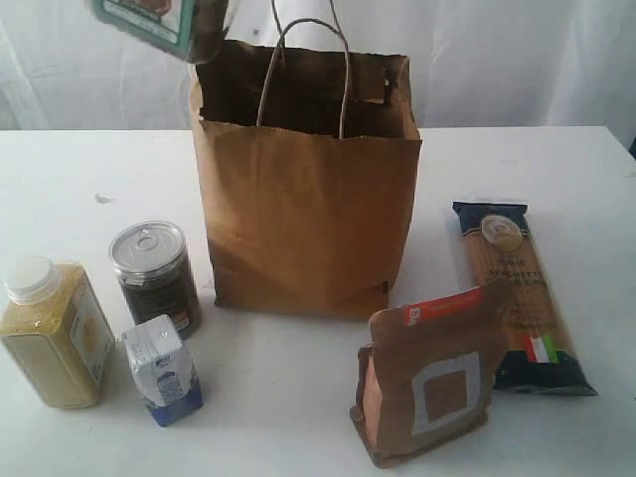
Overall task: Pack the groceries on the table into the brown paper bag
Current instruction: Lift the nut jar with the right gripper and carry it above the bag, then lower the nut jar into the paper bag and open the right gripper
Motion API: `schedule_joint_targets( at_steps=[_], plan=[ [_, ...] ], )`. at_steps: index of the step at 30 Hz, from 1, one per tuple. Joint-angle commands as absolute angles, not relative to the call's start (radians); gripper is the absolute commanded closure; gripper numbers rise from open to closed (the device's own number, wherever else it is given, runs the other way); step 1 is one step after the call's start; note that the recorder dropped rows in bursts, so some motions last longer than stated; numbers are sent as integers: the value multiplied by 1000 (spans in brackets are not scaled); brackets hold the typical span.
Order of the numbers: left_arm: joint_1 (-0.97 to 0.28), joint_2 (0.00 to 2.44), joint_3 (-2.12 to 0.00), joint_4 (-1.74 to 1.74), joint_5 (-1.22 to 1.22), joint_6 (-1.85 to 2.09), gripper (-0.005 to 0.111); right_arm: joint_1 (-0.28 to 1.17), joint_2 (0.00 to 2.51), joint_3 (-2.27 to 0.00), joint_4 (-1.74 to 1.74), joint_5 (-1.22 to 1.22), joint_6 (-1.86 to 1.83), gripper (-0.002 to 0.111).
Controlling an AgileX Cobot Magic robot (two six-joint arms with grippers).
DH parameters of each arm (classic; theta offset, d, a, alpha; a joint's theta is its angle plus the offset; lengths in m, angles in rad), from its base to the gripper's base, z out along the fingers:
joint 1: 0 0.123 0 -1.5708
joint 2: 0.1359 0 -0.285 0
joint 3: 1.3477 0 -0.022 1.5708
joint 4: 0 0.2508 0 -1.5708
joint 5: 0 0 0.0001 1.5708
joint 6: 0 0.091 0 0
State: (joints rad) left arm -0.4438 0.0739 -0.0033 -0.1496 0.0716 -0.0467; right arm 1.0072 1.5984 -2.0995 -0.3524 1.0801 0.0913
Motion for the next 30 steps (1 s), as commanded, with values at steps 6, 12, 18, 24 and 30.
schedule_joint_targets(
  at_steps=[6,12,18,24,30],
  plan=[
    [-441,69,0,-155,76,-45,107,933,1661,-2143,-471,1085,138,108],
    [-441,69,0,-155,76,-45,107,874,1701,-2143,-471,1094,138,108],
    [-441,69,0,-155,76,-45,107,847,1759,-2143,-448,1160,138,108],
    [-441,69,0,-155,76,-45,107,847,1810,-2143,-443,1205,138,108],
    [-441,69,0,-155,76,-45,107,847,1866,-2143,-443,1221,137,108]
  ],
)
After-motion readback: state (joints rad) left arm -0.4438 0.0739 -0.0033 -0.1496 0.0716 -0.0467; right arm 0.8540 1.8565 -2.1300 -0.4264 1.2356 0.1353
